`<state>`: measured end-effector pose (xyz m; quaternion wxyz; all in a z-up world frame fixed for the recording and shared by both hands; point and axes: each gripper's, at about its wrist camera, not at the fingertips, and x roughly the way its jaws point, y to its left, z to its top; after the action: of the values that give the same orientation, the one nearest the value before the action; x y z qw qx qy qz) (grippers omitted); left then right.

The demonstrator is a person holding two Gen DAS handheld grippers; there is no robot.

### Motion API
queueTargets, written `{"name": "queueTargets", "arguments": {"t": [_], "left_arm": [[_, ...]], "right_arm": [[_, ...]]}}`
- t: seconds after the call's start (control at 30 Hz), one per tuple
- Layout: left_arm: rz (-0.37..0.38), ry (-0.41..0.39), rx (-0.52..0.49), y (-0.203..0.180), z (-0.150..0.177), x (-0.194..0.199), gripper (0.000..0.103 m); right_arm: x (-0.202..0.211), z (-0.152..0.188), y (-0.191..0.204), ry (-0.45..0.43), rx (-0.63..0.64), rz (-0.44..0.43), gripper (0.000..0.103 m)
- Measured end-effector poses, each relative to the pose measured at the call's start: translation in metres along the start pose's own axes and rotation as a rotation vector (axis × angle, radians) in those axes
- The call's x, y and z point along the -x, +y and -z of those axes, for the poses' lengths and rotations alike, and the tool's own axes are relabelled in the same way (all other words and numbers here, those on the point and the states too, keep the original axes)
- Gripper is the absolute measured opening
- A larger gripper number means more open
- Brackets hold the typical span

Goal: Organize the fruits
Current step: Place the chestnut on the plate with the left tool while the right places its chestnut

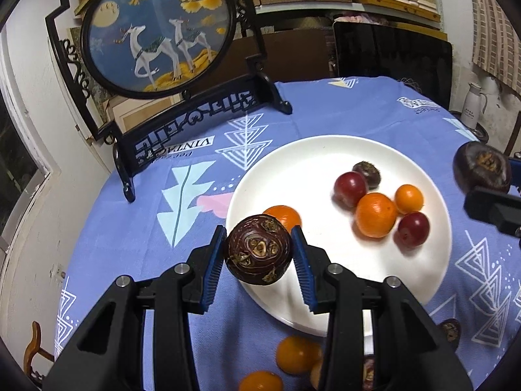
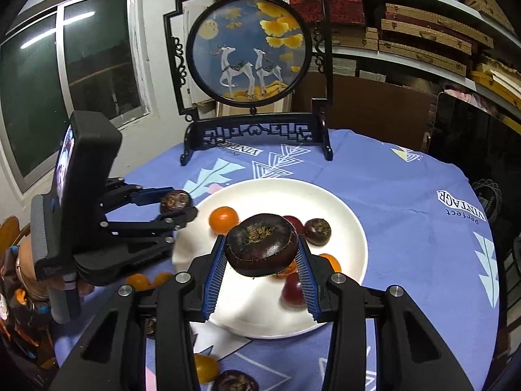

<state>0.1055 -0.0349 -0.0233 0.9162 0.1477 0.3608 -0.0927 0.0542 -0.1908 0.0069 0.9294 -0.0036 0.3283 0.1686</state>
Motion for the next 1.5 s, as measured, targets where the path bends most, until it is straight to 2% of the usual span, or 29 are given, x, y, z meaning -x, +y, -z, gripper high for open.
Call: {"name": "queueTargets", "arguments": {"t": [0.37,0.8,0.83,0.87,0.9,1.1,1.17,1.27,1.37,1.5], "left_arm": [[0.051,0.035,-0.046,-0.019,-0.005,-0.021,0.040],[0.041,0.073,-0.034,-0.021,-0.011,-0.047,0.040],[0.039,0.078,-0.031,-0.021,-0.011,-0.049,0.048],[0.034,0.078,-0.029,-0.020,-0.011,-0.050,0.060],[0.024,0.065,-0.021,-0.018,-0.010,-0.048,0.065],[0.010,0.035,-0.007,-0.009,-0.010,-0.033,0.068],[-0.006,0.011,-0.010,-0.006,-0.006,-0.022,0.075],[-0.014,-0.016,-0.002,0.004,0.002,-0.002,0.079],[-0.023,-0.035,0.014,0.017,0.014,0.020,0.084],[-0.020,-0.035,0.029,0.034,0.038,0.044,0.089]], "right_arm": [[-0.046,-0.013,-0.004,0.050,-0.056,-0.060,0.043],[-0.094,-0.033,-0.006,0.085,-0.066,-0.017,0.043],[-0.096,-0.034,-0.006,0.088,-0.066,-0.014,0.049],[-0.096,-0.035,-0.006,0.083,-0.070,-0.004,0.051],[-0.094,-0.035,-0.007,0.072,-0.074,0.001,0.052],[-0.063,-0.028,-0.012,0.036,-0.090,0.006,0.055],[-0.048,-0.023,-0.012,0.031,-0.089,0.013,0.056],[-0.024,-0.012,-0.006,0.026,-0.070,0.015,0.056],[0.005,0.009,0.009,0.025,-0.023,-0.002,0.056],[0.036,0.057,0.044,0.060,0.083,-0.043,0.056]]}}
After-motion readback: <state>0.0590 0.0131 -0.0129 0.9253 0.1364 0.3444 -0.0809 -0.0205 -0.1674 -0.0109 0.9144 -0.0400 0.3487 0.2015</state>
